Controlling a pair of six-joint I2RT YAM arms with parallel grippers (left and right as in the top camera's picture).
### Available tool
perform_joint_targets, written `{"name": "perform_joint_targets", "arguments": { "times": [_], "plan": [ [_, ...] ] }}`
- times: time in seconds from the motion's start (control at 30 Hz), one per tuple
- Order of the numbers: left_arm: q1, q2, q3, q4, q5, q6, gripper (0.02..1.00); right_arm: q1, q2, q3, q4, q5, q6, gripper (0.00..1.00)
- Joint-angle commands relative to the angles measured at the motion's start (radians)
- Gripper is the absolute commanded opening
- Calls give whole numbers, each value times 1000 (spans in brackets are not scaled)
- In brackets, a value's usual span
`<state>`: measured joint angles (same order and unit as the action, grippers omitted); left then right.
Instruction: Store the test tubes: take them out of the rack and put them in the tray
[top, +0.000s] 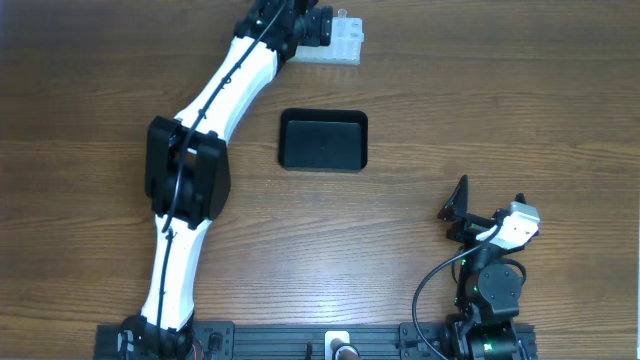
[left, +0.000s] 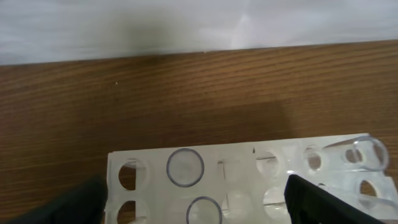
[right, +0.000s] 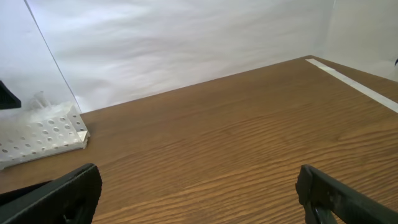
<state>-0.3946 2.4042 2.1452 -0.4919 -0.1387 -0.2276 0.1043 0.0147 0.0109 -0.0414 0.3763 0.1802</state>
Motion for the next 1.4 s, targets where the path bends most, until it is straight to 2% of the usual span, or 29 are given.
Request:
{"name": "perform_joint_targets", "arguments": {
  "times": [0.03, 0.33, 0.53, 1.03, 1.4],
  "plan": [
    [-3, 14, 26, 7, -1, 6, 879, -6, -10, -6, -3, -2, -2, 991],
    [-3, 20, 26, 7, -1, 7, 866, -6, -10, -5, -3, -2, -2, 993],
    [-3, 21, 26, 6, -1, -2, 693, -6, -10, -6, -3, -2, -2, 991],
    [-8, 21, 26, -20, -1, -16, 378, -6, -10, -5, -3, -2, -2, 991],
    [-8, 21, 26, -43, -1, -16, 207, -6, -10, -5, -3, -2, -2, 991]
  ]
}}
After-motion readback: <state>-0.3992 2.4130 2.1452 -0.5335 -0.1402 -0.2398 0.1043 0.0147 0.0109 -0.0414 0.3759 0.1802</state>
